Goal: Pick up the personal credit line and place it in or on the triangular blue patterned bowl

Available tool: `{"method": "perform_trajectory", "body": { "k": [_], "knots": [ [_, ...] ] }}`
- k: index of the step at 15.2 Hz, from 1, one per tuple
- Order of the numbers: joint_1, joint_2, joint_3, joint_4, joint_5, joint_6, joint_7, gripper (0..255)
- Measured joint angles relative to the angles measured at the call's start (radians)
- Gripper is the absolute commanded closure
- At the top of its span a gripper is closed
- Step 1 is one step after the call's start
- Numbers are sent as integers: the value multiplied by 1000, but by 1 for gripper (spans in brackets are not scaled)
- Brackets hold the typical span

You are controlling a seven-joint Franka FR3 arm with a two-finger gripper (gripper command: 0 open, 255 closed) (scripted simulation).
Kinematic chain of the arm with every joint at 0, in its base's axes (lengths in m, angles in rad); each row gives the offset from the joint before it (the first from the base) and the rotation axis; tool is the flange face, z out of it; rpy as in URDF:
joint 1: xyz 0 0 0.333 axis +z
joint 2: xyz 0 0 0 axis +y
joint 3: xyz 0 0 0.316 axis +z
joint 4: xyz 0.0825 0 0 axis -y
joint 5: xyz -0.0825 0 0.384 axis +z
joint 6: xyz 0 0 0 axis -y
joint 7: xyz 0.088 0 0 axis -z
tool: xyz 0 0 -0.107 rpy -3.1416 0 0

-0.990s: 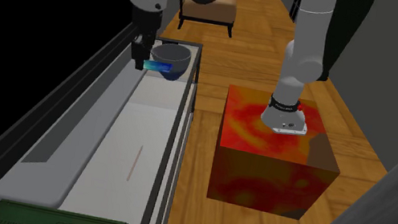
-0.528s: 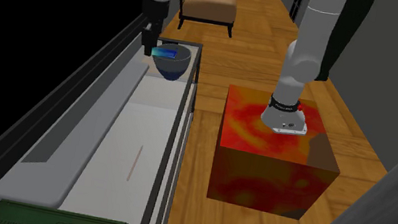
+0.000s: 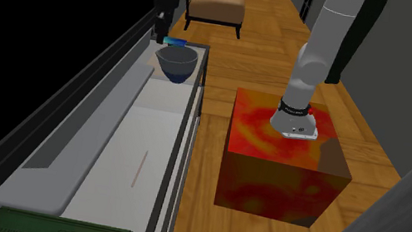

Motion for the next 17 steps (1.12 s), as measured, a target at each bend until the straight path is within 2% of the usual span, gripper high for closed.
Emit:
{"method": "perform_trajectory", "body": {
  "k": [6,17],
  "knots": [
    [-59,-15,-72,-15,21,5,-138,255],
    [-59,9,-71,-137,11,149,-132,255]
  ]
}}
